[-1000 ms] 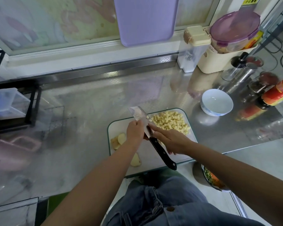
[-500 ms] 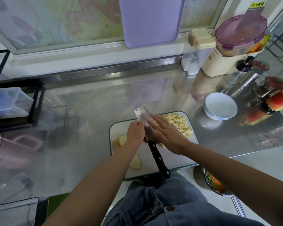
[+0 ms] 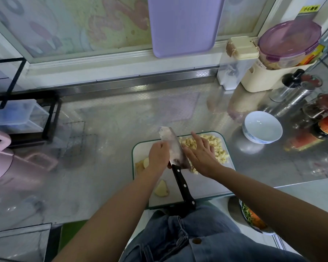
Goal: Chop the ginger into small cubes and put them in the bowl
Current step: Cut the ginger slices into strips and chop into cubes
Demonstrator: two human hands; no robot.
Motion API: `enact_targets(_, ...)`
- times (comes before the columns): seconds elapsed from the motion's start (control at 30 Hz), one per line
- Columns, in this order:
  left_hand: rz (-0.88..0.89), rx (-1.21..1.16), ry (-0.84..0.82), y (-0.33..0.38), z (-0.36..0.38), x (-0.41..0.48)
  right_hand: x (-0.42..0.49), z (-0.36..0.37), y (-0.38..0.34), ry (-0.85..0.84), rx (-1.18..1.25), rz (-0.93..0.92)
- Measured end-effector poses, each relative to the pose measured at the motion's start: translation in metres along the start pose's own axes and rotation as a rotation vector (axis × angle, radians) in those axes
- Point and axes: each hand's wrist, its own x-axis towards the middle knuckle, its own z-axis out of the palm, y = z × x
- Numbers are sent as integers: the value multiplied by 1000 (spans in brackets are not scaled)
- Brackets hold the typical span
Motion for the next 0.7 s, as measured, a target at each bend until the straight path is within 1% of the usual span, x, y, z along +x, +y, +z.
enact_targets(0.07,4,32,20,-1,-6,0,2,-3,-11,65,-29,-68)
enact_targets(0.1,8,32,27,-2,-9,0,3,-4,-18,68,-12,-117)
enact_targets(0.17,24,63,48,-5,-15,2,6,-2,-34,-39,20,-168)
enact_targets(0.23,47,114,66,-7,-21,2,5,4,-47,-205,7,-138)
enact_targets(0.27,71,124,54,-8,-24,1,5,8,-52,-250,4,-115)
enact_targets(0.3,109,133,30,-9,-26,-1,4,12,-56,-261,12,-97)
enact_targets(0.33,150,155,3,-10,-28,-2,4,16,-59,-243,26,-81)
enact_targets(0.4,202,196,-41,-12,-33,-6,3,23,-62,-157,68,-40)
enact_targets(0.5,189,172,-54,-22,-39,-9,1,26,-56,11,98,24)
enact_targets(0.53,172,191,-22,-26,-43,-10,0,25,-54,39,68,25)
enact_targets(0.6,157,320,78,-39,-53,-10,-1,25,-49,54,0,8)
enact_targets(0.63,150,381,122,-46,-58,-10,0,26,-47,50,-27,8)
enact_targets(0.7,116,430,177,-59,-66,-12,1,31,-45,19,-87,35)
